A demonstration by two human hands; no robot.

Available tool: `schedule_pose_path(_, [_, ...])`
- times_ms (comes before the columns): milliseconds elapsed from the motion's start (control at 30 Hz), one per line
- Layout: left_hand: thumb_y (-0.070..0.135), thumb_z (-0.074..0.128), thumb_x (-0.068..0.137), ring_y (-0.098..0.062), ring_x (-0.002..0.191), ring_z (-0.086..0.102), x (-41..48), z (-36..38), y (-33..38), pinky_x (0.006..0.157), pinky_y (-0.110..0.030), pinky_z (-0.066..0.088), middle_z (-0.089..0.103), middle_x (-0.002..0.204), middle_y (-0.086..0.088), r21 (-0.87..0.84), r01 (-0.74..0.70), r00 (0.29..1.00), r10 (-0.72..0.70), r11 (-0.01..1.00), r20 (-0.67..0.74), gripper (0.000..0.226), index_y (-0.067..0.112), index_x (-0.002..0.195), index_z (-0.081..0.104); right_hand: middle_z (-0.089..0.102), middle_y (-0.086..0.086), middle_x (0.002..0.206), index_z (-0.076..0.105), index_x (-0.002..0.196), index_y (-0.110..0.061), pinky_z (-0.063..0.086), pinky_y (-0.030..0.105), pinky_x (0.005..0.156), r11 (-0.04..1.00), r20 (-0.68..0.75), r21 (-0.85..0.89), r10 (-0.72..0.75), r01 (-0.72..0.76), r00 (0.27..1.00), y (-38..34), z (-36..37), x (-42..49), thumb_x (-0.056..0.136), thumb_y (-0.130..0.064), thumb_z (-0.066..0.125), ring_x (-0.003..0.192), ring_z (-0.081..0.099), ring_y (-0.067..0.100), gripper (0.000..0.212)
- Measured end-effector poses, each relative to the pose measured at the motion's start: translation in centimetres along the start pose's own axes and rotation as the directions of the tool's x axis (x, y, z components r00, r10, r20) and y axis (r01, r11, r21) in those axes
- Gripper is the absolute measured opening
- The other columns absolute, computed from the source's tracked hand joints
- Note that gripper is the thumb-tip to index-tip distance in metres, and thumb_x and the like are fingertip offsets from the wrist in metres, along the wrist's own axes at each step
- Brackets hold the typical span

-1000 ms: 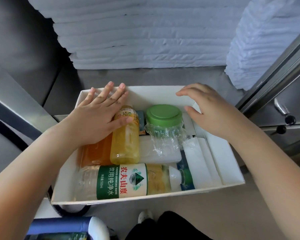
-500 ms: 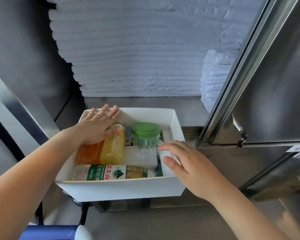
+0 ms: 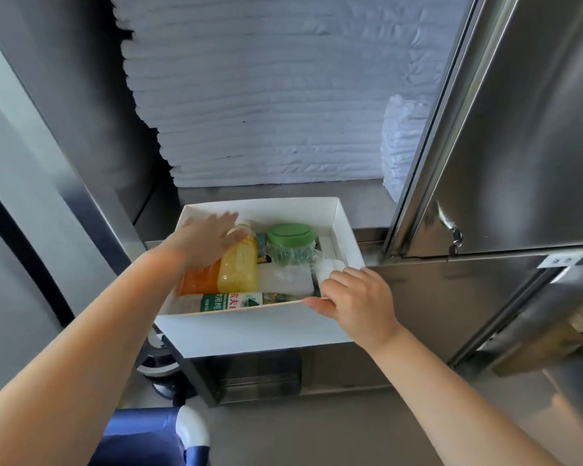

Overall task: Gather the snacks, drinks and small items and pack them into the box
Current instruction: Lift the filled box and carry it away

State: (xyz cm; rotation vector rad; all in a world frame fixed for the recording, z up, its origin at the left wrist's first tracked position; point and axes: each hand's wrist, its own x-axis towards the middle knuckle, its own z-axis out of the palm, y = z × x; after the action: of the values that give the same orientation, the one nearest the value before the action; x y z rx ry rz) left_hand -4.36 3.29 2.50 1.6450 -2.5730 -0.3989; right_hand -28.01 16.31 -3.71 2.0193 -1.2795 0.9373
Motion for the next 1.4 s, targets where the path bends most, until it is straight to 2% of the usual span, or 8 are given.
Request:
schedule_pose_path(67, [0.054,0.027,0.091,-0.022,0.13,0.039,-3.7,1.3,-0.6,0.11,-0.044,0.028,0.042,0.145,-0.003,-0.164,-0.027,0.989,0.002,0.986,-0.149,0.06,0.021,0.139,0.041,0.039,-0.002,0.046,0.044,0.048,-0.014,0.032,0.027,0.044,1.0,-0.019,-0.006,-0.001,0.001,1.0,0.0,0.2,-0.3,0.094,-0.052,0.043,0.044,0.039,0.015,0.059])
schedule_pose_path(167, [0.063,0.016,0.092,-0.004,0.102,0.054,-9.4,4.0,-1.6,0.103,-0.038,0.036,0.064,0.116,0.013,-0.026,-0.144,0.899,0.119,0.989,-0.422,0.059,0.032,0.114,0.062,0.038,-0.001,0.046,0.042,0.048,-0.014,0.032,0.028,0.043,1.0,-0.062,-0.027,-0.001,-0.001,0.998,0.0,0.7,-0.3,0.094,-0.052,0.042,0.044,0.037,0.016,0.06])
schedule_pose_path(367, [0.049,0.053,0.09,-0.02,0.065,0.051,-11.2,8.8,-4.6,0.072,-0.031,0.043,0.061,0.07,-0.001,0.303,-0.25,0.572,0.393,0.92,-0.72,0.044,0.013,0.066,0.062,0.04,-0.001,0.048,0.043,0.05,-0.012,0.028,0.029,0.051,0.997,-0.156,-0.049,0.056,-0.064,0.986,-0.6,1.4,-1.3,0.092,-0.057,0.042,0.05,0.036,0.018,0.062])
schedule_pose_path(567, [0.051,0.055,0.085,-0.022,0.068,0.044,-10.2,10.5,-3.7,0.063,-0.032,0.036,0.056,0.063,-0.004,0.11,-0.28,0.384,0.217,0.953,-0.897,0.052,0.007,0.058,0.059,0.059,0.002,0.072,0.058,0.059,-0.01,0.034,0.028,0.074,0.932,-0.264,0.081,0.361,-0.352,0.895,-3.2,2.5,-4.0,0.089,-0.06,0.046,0.073,0.049,0.022,0.059])
schedule_pose_path(767, [0.048,0.059,0.084,-0.025,0.093,0.041,-10.4,11.9,-1.5,0.084,-0.017,0.026,0.059,0.093,-0.012,-0.224,-0.214,0.361,-0.136,0.951,-0.923,0.046,0.006,0.068,0.066,0.057,-0.001,0.09,0.053,0.077,-0.017,0.035,0.034,0.083,0.968,-0.295,0.02,0.243,-0.248,0.924,-2.9,3.3,-4.0,0.096,-0.049,0.04,0.082,0.049,0.023,0.039])
schedule_pose_path(967, [0.05,0.059,0.082,-0.014,0.086,0.037,-9.6,11.2,-1.9,0.085,-0.012,0.028,0.054,0.072,-0.007,-0.186,-0.32,0.338,-0.072,0.929,-0.938,0.049,0.004,0.063,0.062,0.053,0.004,0.101,0.049,0.089,-0.016,0.03,0.052,0.104,0.943,-0.325,-0.023,0.308,-0.333,0.894,-3.5,4.4,-4.5,0.091,-0.058,0.04,0.096,0.05,0.025,0.043])
schedule_pose_path(1167, [0.025,0.055,0.094,-0.011,0.067,0.029,-8.1,10.5,-2.1,0.098,-0.034,0.041,0.039,0.051,-0.002,-0.129,-0.313,0.209,-0.065,0.941,-0.976,0.05,0.006,0.048,0.049,0.037,0.002,0.048,0.04,0.048,-0.01,0.041,0.035,0.078,0.92,-0.465,0.004,0.349,-0.392,0.814,-2.6,4.4,-2.1,0.099,-0.039,0.036,0.058,0.03,0.021,0.059])
schedule_pose_path(1400, [0.015,0.045,0.095,-0.013,0.059,0.025,-7.3,9.2,-1.4,0.061,-0.022,0.028,0.028,0.057,0.008,-0.129,-0.341,0.146,-0.083,0.931,-0.986,0.053,0.01,0.043,0.038,0.026,0.004,0.042,0.027,0.043,-0.009,0.019,0.031,0.054,0.925,-0.522,0.021,0.334,-0.379,0.785,-1.7,4.2,-0.6,0.091,-0.008,0.039,0.048,0.022,0.02,0.049])
